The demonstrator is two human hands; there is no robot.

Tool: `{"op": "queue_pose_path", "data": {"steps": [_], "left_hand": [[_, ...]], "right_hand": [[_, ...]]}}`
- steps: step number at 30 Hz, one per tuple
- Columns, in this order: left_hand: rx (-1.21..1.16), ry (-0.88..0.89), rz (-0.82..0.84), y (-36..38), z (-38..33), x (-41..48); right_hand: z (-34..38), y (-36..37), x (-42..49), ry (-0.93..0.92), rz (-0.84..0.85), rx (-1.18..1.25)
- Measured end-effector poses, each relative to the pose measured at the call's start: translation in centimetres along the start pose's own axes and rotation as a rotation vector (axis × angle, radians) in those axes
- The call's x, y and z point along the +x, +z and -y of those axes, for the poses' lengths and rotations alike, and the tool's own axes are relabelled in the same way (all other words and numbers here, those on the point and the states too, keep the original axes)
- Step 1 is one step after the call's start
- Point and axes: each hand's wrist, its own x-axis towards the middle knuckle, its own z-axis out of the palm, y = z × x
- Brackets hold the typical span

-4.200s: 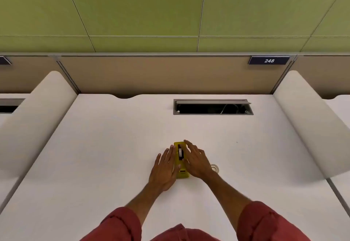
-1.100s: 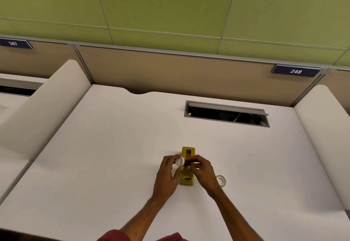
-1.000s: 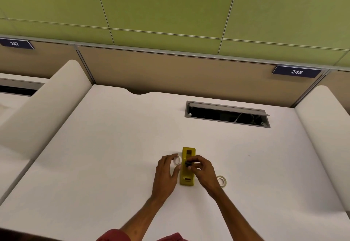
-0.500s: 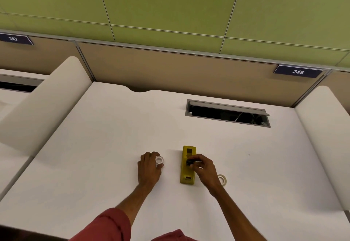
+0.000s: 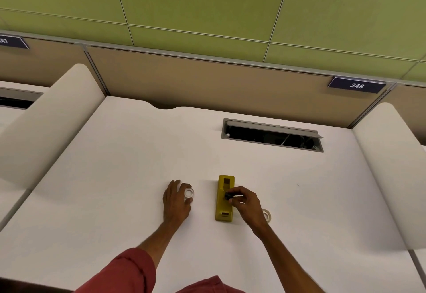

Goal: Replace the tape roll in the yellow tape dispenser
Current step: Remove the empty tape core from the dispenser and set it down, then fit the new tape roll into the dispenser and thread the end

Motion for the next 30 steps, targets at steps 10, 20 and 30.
{"op": "queue_pose_path", "data": {"steps": [10, 20, 30], "left_hand": [[-0.103, 0.040, -0.041, 0.4, -0.3, -1.0], [-0.196, 0.435, 0.035, 1.3, -5.8, -1.6], [-0.246, 0.416, 0.117, 2.6, -7.3, -2.5]], "right_hand": [[0.5, 0.1, -0.2, -0.004, -0.014, -0.003], [0.2, -0.4, -1.5, -0.028, -0.060, 0.017], [0.0, -1.1, -2.0, 0.000, -0.060, 0.073]]}}
